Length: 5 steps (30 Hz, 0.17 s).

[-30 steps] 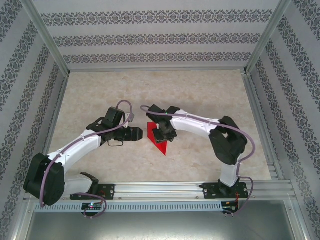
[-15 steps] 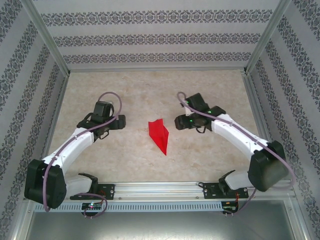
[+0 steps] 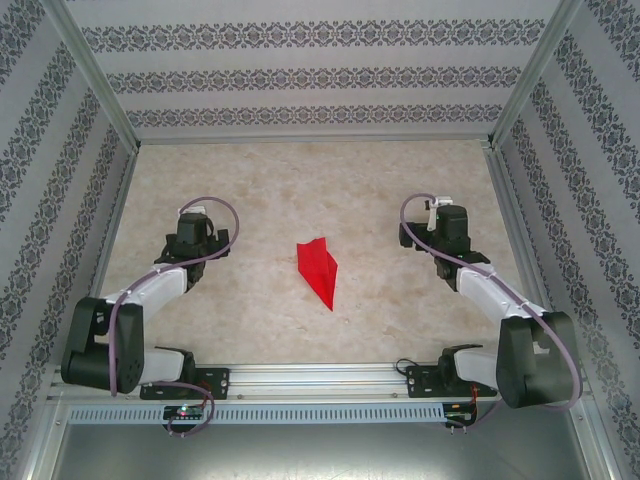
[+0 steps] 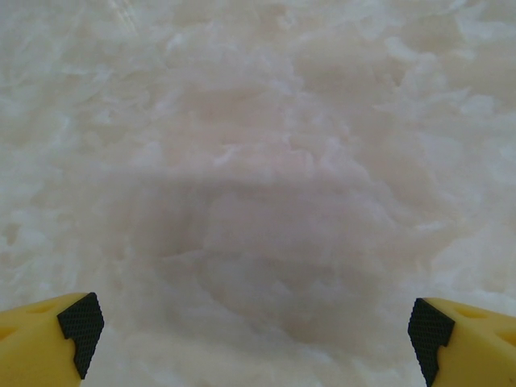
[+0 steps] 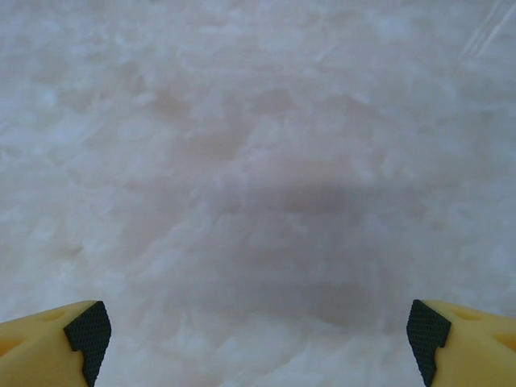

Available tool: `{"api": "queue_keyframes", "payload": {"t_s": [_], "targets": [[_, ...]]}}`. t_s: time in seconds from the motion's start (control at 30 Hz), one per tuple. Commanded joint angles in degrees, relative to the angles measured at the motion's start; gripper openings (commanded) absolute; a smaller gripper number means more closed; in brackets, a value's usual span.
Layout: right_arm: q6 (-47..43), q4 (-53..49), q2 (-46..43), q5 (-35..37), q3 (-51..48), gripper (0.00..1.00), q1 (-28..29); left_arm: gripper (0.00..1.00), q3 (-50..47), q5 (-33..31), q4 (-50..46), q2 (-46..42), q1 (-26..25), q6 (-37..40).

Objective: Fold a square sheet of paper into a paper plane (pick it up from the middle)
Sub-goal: Reset both arms

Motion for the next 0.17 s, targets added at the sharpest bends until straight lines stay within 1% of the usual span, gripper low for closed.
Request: {"api": "queue_keyframes", "payload": {"t_s": [0.0, 0.07, 0.13], "targets": [[-1.8, 9.8, 0.4, 1.1, -1.4, 0.97, -2.0, 1.00, -0.9, 1.4, 8.8, 0.5, 1.5, 3.1], [-1.4, 12.1, 1.0, 0.9, -2.0, 0.97, -2.9, 1.00, 0.0, 1.6, 8.4, 1.4, 1.9, 3.5], [-1.9, 12.2, 1.5, 1.1, -1.5, 0.98, -3.3, 1.00, 0.9, 2.4, 7.5, 1.5, 1.9, 4.5]]}}
